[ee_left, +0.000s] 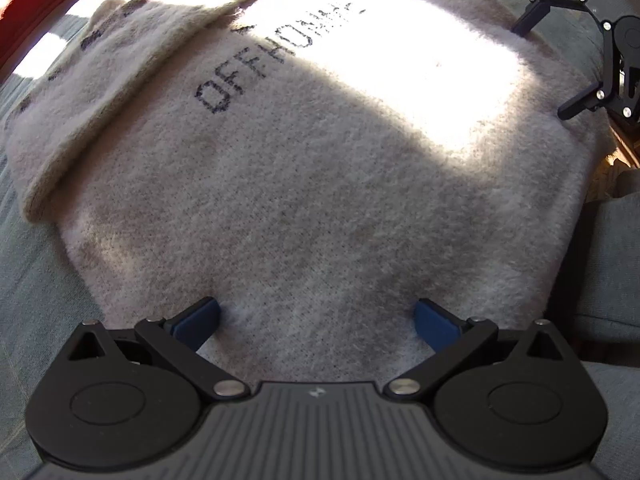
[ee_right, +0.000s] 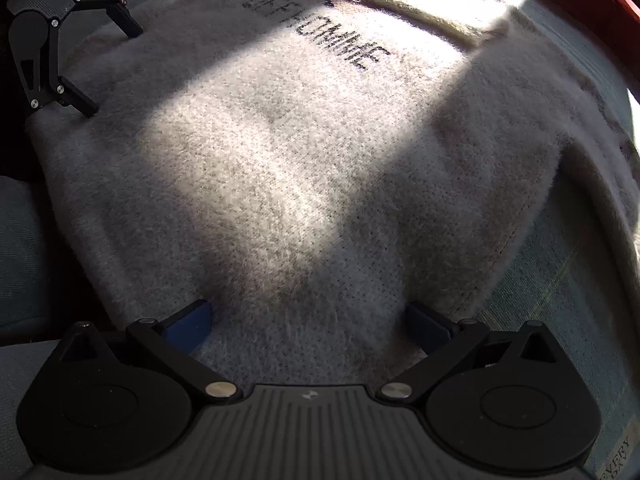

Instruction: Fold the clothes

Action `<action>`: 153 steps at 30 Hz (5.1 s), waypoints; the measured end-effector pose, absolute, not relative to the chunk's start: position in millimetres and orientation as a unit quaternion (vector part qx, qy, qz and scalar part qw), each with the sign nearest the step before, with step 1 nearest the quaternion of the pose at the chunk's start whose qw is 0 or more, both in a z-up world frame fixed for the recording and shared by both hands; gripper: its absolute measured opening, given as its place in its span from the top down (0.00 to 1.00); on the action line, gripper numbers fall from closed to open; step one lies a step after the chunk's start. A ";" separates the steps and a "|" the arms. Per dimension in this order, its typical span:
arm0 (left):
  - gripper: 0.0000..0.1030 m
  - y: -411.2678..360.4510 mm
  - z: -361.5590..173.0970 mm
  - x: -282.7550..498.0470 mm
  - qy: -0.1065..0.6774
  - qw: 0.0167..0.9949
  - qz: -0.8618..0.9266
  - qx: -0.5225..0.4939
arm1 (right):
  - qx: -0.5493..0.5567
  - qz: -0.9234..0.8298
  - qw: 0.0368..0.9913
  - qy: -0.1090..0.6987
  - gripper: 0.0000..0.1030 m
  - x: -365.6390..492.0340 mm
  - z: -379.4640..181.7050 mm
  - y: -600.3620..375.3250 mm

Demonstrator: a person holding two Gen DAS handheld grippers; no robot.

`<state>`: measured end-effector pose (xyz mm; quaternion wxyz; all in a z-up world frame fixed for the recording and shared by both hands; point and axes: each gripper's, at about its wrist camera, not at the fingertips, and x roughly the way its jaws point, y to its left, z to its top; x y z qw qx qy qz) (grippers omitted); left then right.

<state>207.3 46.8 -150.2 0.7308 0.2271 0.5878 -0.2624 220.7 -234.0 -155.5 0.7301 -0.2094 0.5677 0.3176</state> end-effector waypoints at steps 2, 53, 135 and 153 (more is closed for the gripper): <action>0.01 38.1 -138.0 211.8 0.569 0.737 -0.268 0.247 | -0.159 0.307 0.739 0.578 0.00 232.4 -144.1 -246.0; 0.01 -216.2 -152.4 550.7 0.476 0.800 -0.358 0.077 | 0.352 -0.060 0.848 0.391 0.00 393.7 -180.9 -485.7; 0.01 -218.5 -125.2 422.2 0.513 0.712 -0.455 0.150 | 0.534 -0.126 0.766 0.334 0.00 327.7 -196.0 -616.7; 0.01 -214.4 -121.8 422.6 0.522 0.723 -0.434 0.124 | 0.575 -0.130 0.750 0.300 0.00 358.4 -210.6 -653.9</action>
